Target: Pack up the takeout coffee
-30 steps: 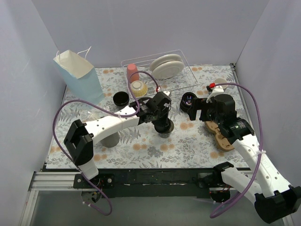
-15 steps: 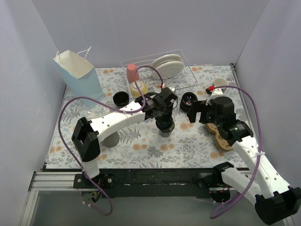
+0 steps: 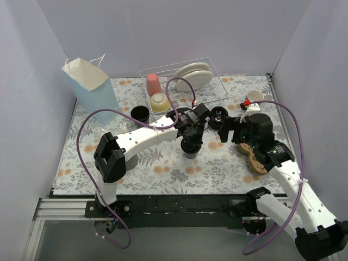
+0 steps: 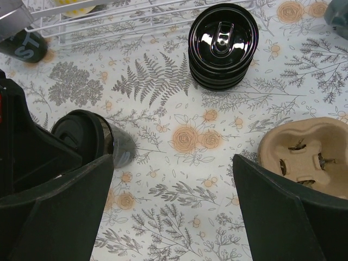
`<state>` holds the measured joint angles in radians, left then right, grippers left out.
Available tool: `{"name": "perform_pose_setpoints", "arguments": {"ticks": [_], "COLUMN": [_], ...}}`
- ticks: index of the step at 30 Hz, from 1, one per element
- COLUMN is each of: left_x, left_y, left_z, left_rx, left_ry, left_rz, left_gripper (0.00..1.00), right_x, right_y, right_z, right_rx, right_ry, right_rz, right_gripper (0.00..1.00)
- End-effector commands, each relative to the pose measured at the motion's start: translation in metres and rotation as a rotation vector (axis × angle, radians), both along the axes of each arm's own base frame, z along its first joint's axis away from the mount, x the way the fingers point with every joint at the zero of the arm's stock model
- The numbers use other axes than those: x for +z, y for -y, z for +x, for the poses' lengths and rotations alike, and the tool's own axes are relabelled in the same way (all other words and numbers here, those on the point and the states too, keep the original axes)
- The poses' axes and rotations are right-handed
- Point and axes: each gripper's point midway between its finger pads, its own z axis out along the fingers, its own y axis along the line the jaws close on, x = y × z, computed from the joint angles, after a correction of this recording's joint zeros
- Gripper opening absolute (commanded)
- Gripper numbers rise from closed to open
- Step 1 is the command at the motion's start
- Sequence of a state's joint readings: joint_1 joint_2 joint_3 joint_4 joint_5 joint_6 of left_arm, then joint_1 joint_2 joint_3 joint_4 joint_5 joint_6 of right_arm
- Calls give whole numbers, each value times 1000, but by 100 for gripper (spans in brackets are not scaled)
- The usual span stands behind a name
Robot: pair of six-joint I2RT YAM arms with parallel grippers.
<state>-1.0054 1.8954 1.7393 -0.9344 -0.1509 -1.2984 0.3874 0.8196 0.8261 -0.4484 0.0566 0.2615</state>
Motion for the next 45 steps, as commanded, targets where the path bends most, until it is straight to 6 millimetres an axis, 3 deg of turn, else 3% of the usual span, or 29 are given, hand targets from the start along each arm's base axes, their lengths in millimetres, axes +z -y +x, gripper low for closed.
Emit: {"name": "perform_pose_setpoints", "arguments": {"ticks": [1, 18, 22, 23, 26, 30, 32, 34, 35, 37, 38, 39, 41, 42, 43, 45], "left_x": [15, 9, 22, 28, 52, 75, 91, 84, 94, 83, 100, 82, 87, 92, 81, 78], "left_y": [4, 8, 12, 13, 14, 2, -8, -24, -31, -50, -55, -70, -75, -86, -93, -99], "left_z": [2, 2, 3, 5, 11, 18, 22, 27, 29, 32, 33, 36, 35, 39, 37, 38], "left_rx": [0, -19, -21, -25, -10, 19, 37, 60, 72, 84, 81, 103, 82, 101, 106, 103], "left_ry": [29, 23, 42, 55, 117, 191, 220, 205, 219, 191, 223, 200, 204, 222, 211, 195], "left_rz": [-12, -6, -37, -50, -99, -142, -186, -186, -219, -228, -291, -275, -345, -367, -352, -364], "left_gripper": [0, 23, 33, 40, 48, 64, 67, 69, 69, 70, 71, 72, 76, 77, 80, 83], "right_x": [4, 6, 7, 10, 12, 14, 3, -4, -13, -23, -29, -37, -43, -50, -52, -61], "right_y": [3, 2, -9, -11, -26, -49, -60, -70, -72, -77, -80, -85, -92, -93, -94, -96], "right_z": [2, 2, -4, -3, -10, -13, -17, -14, -14, -10, -10, -10, -11, -9, -9, -7], "right_rx": [-11, -4, 35, 39, 98, 182, 210, 238, 233, 239, 248, 263, 282, 276, 273, 260], "right_ry": [30, 34, 19, 30, 8, -19, -75, -97, -122, -145, -165, -199, -220, -239, -241, -253], "right_rz": [-8, -1, 50, 65, 139, 240, 293, 333, 340, 345, 347, 347, 341, 331, 325, 300], "right_gripper": [98, 98, 98, 98, 97, 96, 96, 95, 96, 95, 95, 95, 95, 95, 95, 95]}}
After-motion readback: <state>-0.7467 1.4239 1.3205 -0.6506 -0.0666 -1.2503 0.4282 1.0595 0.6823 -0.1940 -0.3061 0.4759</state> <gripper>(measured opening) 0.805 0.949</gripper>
